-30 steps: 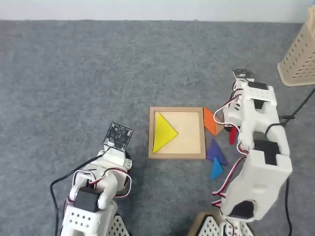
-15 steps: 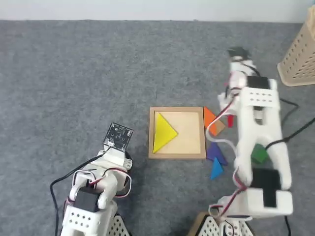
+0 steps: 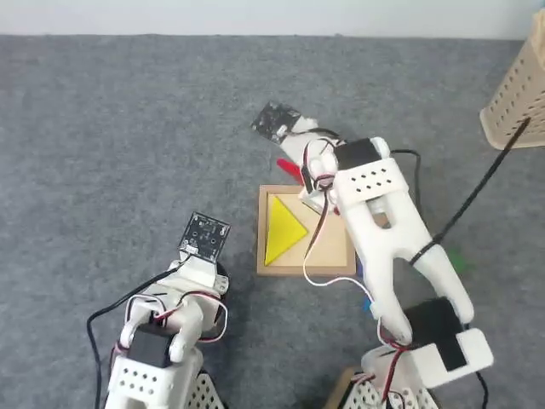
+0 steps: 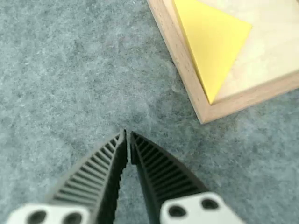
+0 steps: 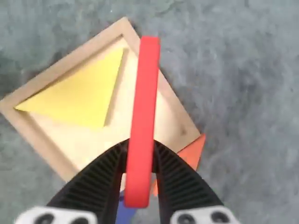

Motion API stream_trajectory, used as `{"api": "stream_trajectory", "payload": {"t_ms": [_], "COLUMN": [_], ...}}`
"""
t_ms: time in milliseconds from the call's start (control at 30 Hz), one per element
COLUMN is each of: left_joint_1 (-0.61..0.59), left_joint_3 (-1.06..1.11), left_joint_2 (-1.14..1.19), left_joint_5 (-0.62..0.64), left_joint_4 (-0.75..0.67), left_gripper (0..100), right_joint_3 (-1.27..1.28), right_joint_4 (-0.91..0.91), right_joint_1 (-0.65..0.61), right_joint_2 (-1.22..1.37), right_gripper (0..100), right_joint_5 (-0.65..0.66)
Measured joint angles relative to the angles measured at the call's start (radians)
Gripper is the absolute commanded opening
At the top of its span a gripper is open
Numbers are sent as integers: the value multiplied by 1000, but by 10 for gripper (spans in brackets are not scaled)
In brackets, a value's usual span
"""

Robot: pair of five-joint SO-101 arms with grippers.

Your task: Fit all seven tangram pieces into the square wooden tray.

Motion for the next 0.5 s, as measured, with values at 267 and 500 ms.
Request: {"api": "stream_trajectory", "payload": {"t_ms": [267, 500], "left_joint_1": [0, 0], "left_joint_3": [0, 0], "left_joint_2": [0, 0], "left_joint_5": [0, 0], "left_joint_4": [0, 0], "left_gripper": [12, 12], "right_joint_3": [11, 12], "right_joint_4": [-158, -180], "right_joint_1": [0, 46], "right_joint_2": [157, 235], "right_gripper": [6, 6], "right_joint_5": [117, 259]}}
